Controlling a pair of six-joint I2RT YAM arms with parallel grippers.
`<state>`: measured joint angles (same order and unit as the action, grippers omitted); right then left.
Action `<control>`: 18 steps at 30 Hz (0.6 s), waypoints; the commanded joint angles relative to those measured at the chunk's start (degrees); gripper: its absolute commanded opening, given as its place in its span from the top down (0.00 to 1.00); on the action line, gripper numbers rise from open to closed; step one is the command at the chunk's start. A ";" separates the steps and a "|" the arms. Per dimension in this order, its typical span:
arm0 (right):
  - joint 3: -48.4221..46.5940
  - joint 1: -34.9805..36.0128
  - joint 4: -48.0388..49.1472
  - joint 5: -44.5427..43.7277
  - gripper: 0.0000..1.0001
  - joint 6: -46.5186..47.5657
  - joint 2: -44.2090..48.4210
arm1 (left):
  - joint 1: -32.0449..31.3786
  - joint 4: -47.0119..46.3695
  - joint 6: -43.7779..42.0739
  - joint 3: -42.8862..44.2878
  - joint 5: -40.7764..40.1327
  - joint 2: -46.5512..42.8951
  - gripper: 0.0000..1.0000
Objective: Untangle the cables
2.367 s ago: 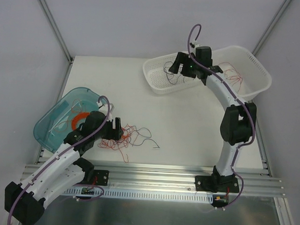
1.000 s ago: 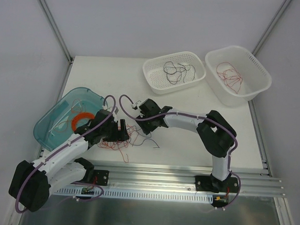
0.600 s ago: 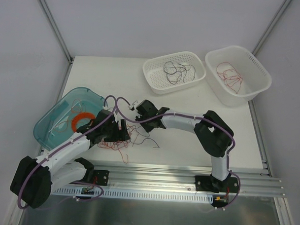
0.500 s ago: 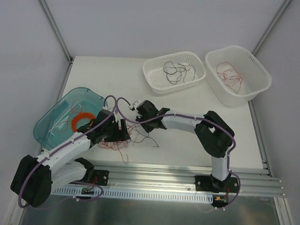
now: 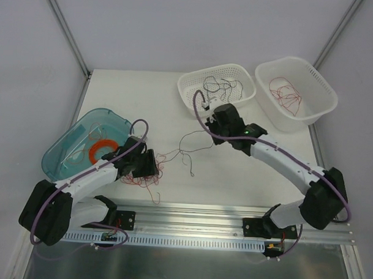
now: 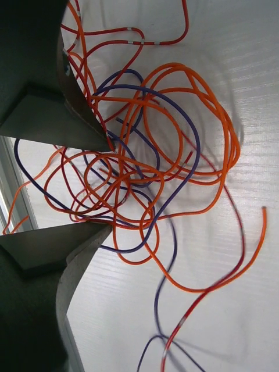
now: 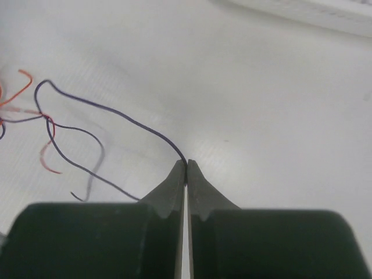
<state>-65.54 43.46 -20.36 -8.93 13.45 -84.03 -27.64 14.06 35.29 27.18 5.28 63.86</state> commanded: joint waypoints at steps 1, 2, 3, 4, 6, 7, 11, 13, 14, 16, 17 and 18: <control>-4.06 -5.13 -6.61 -2.50 0.99 1.49 8.78 | 0.48 -1.06 0.75 0.24 -1.59 1.62 0.50; -5.55 -6.36 -7.75 -2.15 0.99 1.92 10.10 | 0.39 -1.06 0.92 0.24 -1.59 1.97 0.50; -8.18 -8.46 -9.77 -2.15 0.99 2.19 12.64 | 0.48 -1.14 0.92 0.42 -1.41 2.76 0.53; -9.94 -9.70 -10.74 -2.23 0.99 2.45 13.71 | 0.39 -1.23 1.01 0.59 -1.41 3.20 0.55; -12.93 -13.55 -13.11 -1.01 0.99 2.72 16.60 | 0.48 -1.41 1.19 0.77 -1.06 4.17 0.58; -15.99 -14.97 -13.74 0.30 0.99 2.63 17.49 | 0.48 -1.50 1.19 1.03 -0.89 4.43 0.61; -22.24 -22.27 -15.85 5.39 0.99 1.23 20.74 | 0.39 -1.58 1.54 1.47 -0.71 5.23 0.62; -24.10 -25.61 -16.20 7.51 0.99 0.70 22.32 | 0.39 -1.76 1.71 1.74 -0.80 5.23 0.62; -25.85 -26.66 -16.29 7.96 0.99 0.61 22.76 | 0.48 -1.67 1.80 1.82 -0.97 5.14 0.62; -27.35 -29.30 -16.29 10.23 0.99 -0.27 23.64 | 0.48 -1.85 1.98 2.09 -0.97 5.31 0.62; -28.58 -29.92 -16.38 10.94 0.99 -0.36 23.65 | 0.48 -1.76 2.06 2.26 -0.80 5.31 0.62; -29.20 -30.80 -16.90 11.56 0.99 -0.44 23.56 | 0.48 -1.76 2.15 2.53 -0.54 5.31 0.61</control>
<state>-91.83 14.46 -35.16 -2.17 13.98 -60.71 -27.64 11.73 36.77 28.27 5.43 68.27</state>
